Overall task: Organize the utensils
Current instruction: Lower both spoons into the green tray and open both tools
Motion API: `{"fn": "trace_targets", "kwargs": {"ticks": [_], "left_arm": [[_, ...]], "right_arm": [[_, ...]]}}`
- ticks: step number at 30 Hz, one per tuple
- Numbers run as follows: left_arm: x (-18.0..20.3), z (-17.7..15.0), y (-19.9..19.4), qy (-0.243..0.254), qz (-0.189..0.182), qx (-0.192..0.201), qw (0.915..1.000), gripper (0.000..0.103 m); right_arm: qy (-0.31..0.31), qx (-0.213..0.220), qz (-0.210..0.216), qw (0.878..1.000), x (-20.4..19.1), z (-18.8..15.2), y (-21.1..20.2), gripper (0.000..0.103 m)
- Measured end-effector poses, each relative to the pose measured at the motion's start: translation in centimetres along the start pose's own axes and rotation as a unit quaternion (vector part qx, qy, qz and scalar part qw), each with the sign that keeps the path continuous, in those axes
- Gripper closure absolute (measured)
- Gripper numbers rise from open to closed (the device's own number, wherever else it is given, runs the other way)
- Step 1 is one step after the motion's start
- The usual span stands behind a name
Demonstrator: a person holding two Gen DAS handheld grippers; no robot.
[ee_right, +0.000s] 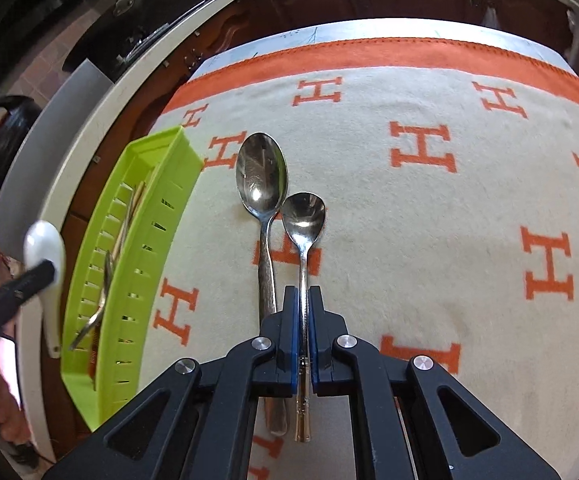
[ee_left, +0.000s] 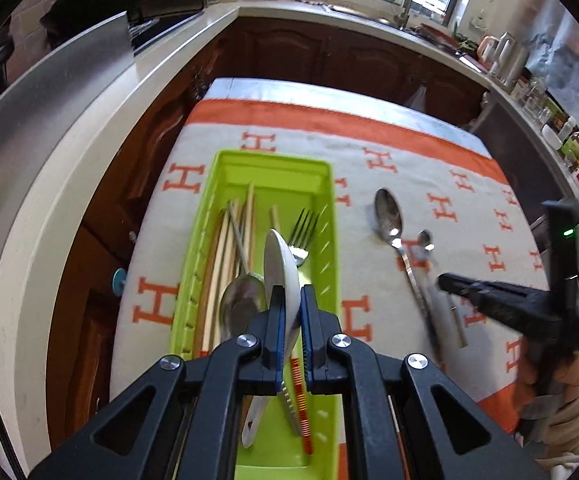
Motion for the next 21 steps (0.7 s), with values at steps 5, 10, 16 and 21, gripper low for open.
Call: {"fn": "trace_targets", "kwargs": {"ticks": [5,10,16,21], "left_arm": [[-0.6,-1.5,1.3,-0.007,-0.002,-0.019,0.9998,0.095],[-1.6,-1.6,0.1,-0.025,-0.004,0.004,0.9997,0.081],[-3.4,-1.5,-1.8,-0.046,0.020,0.026,0.9984,0.075],[-4.7,-2.3,-2.6,-0.055,0.045,0.029,0.9971,0.059]], "right_arm": [[0.009,0.004,0.032,0.999,-1.3,-0.3,-2.6,0.100],[-0.011,0.003,0.066,0.998,-5.2,-1.1,-5.5,0.100],[-0.035,-0.014,0.083,0.996,-10.7,-2.3,-6.6,0.100],[-0.045,-0.027,0.076,0.996,-14.3,-3.0,-5.5,0.100]]}}
Point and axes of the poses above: each gripper's, at about its wrist camera, not at the fingertips, and y roughly the way its jaws point, x to its right, z to its top, the point moved 6 cm from there along y, roughly the way its jaws point, and after that the axes turned 14 degrees about y, right-handed, at the moved point
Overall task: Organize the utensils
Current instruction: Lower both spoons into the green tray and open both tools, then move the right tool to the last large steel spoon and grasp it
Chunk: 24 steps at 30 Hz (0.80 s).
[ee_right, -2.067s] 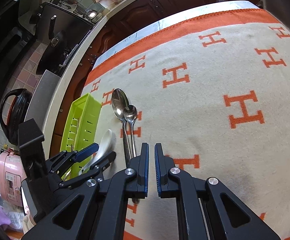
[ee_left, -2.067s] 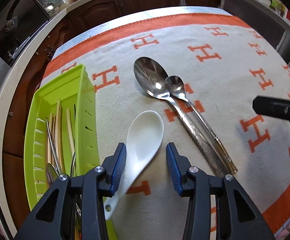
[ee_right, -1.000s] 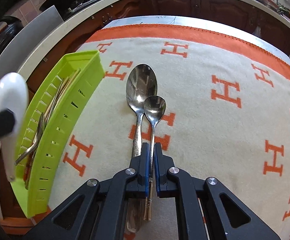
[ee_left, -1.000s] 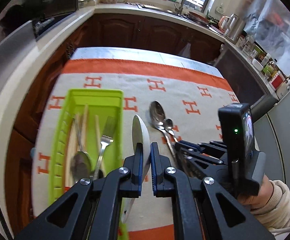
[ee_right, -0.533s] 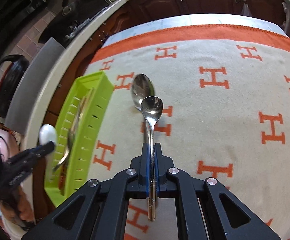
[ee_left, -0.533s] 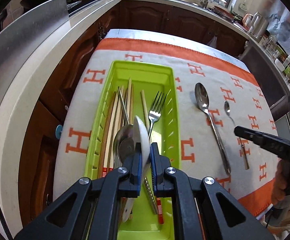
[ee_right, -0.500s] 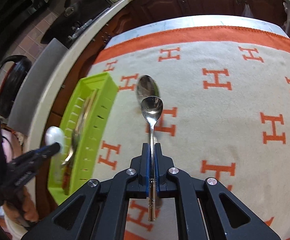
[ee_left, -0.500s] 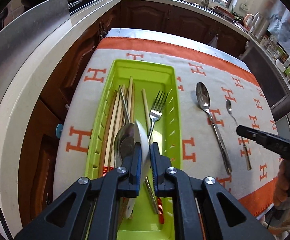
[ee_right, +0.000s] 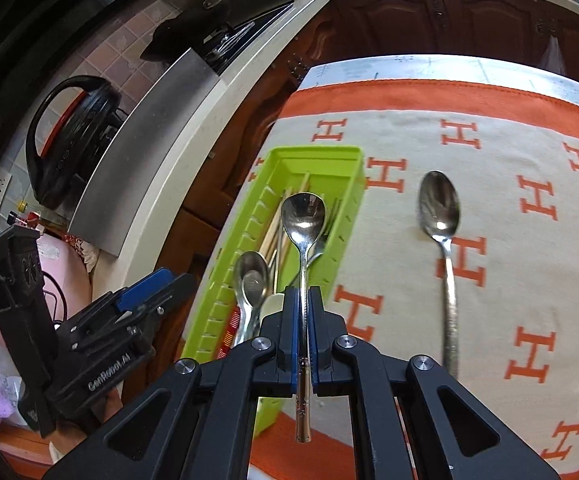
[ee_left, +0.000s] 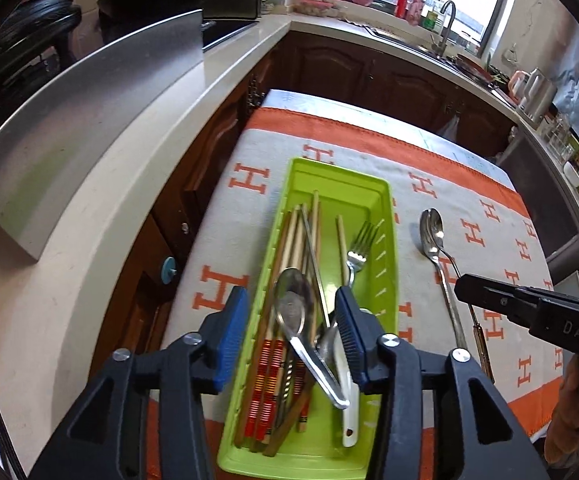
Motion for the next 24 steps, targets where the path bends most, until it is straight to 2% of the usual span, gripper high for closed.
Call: {"fn": "trace_targets", "kwargs": {"ticks": [10,15,19,21,24], "left_arm": [[-2.6,-1.1,0.0,-0.015,0.020,0.000,0.9997,0.057],[-3.1,-1.2,0.0,-0.014,0.028,0.004,0.9995,0.048],[-3.1,-1.3,-0.3,-0.009,0.037,0.010,0.9992,0.034],[-2.9,-1.2,-0.4,-0.004,0.042,0.011,0.9990,0.032],[-2.7,-1.2,-0.3,0.001,0.044,0.010,0.9990,0.031]], "right_arm": [[0.004,-0.008,-0.027,1.000,-2.8,0.6,3.9,0.099],[0.010,-0.004,-0.036,0.999,-3.4,1.3,5.2,0.099],[0.020,-0.008,-0.047,0.999,-3.3,1.6,6.3,0.096],[0.023,-0.009,-0.047,0.999,-3.1,1.5,6.5,0.092],[0.023,0.000,-0.046,0.999,-2.7,1.6,6.0,0.090]]}}
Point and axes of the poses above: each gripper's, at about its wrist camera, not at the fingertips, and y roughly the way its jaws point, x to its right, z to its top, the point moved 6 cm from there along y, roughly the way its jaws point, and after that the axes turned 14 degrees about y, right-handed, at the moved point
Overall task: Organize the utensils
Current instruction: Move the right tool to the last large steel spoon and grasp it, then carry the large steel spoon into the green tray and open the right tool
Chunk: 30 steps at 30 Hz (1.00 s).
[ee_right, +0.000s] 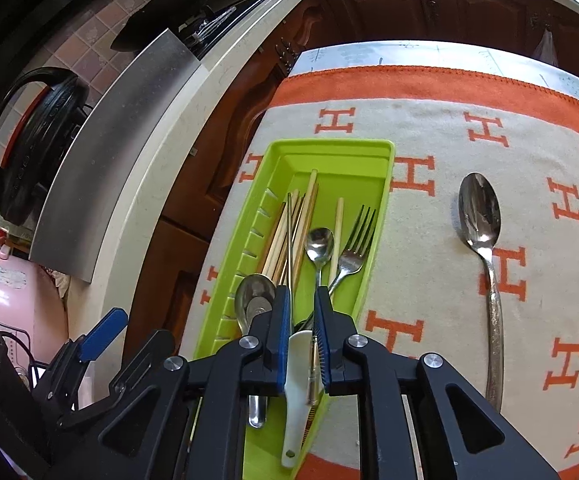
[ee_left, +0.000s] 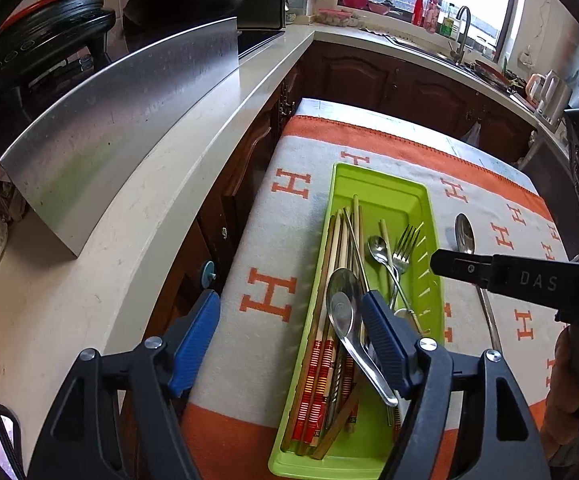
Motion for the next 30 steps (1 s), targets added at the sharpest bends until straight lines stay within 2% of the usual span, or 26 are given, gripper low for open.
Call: {"fn": "trace_targets", "kwargs": {"ticks": [5,12,17,24,30], "left_arm": [[0.7,0.0,0.1,0.007,-0.005,-0.003,1.0000,0.026],[3.0,0.1,0.0,0.031,-0.020,-0.003,0.9993,0.023],[4.9,0.8,-0.4,0.033,-0.044,0.011,0.9984,0.014],[7.6,3.4,0.5,0.029,-0.067,0.021,0.9971,0.013],[9.9,5.9,2.8,0.037,-0.062,0.025,0.9971,0.013]], "right_arm": [[-0.003,0.018,-0.006,1.000,2.4,0.6,-1.4,0.090],[0.029,0.039,-0.024,0.999,9.3,2.1,-4.0,0.090],[0.043,0.045,-0.030,0.998,13.2,2.8,-4.8,0.087],[0.024,0.044,-0.027,0.998,15.3,3.9,-3.0,0.080],[-0.003,0.054,-0.022,0.998,15.9,6.1,0.3,0.079]]}}
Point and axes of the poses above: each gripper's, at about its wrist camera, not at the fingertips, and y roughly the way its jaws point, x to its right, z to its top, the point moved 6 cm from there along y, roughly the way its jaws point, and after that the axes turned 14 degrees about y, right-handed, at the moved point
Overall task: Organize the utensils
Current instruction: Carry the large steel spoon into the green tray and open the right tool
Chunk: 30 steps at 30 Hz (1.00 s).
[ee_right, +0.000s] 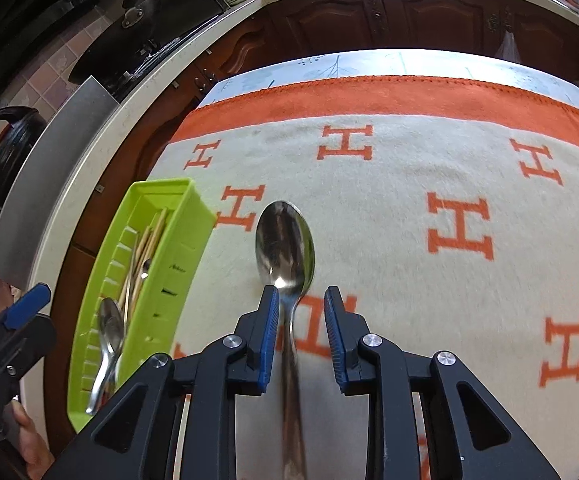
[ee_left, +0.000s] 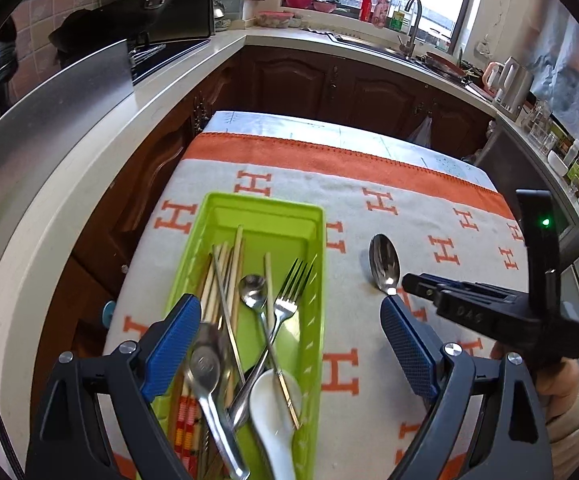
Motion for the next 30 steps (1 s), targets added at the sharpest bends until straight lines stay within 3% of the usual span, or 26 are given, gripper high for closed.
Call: {"fn": "trace_targets", "kwargs": {"ticks": [4,10,15,18,25,30], "left_arm": [[0.4,1.0,1.9,0.005,0.015,-0.007,0.9999,0.013],[0.3,1.2,3.8,-0.001,0.016,-0.020,0.9997,0.013],[0.4,0.6,4.5,-0.001,0.019,-0.030,0.9994,0.013],[0.3,0.3,4.3,-0.002,0.020,-0.029,0.9994,0.013],[-0.6,-0.8,2.4,-0.013,0.022,-0.020,0.9995,0.013],[-2.3,-1.8,0.1,-0.024,0.038,-0.015,0.9989,0.013]], "right_arm": [[-0.013,0.008,0.003,1.000,0.1,0.9,2.2,0.079],[-0.094,0.058,-0.013,0.994,-1.8,1.2,3.6,0.079],[-0.151,0.080,-0.028,0.985,-3.3,-0.2,3.8,0.094],[-0.138,0.079,-0.010,0.987,-3.4,-0.3,3.0,0.101],[-0.075,0.067,0.033,0.994,-2.5,-0.9,-0.1,0.101],[-0.038,0.068,0.060,0.995,-3.3,-1.6,-4.6,0.101]]}}
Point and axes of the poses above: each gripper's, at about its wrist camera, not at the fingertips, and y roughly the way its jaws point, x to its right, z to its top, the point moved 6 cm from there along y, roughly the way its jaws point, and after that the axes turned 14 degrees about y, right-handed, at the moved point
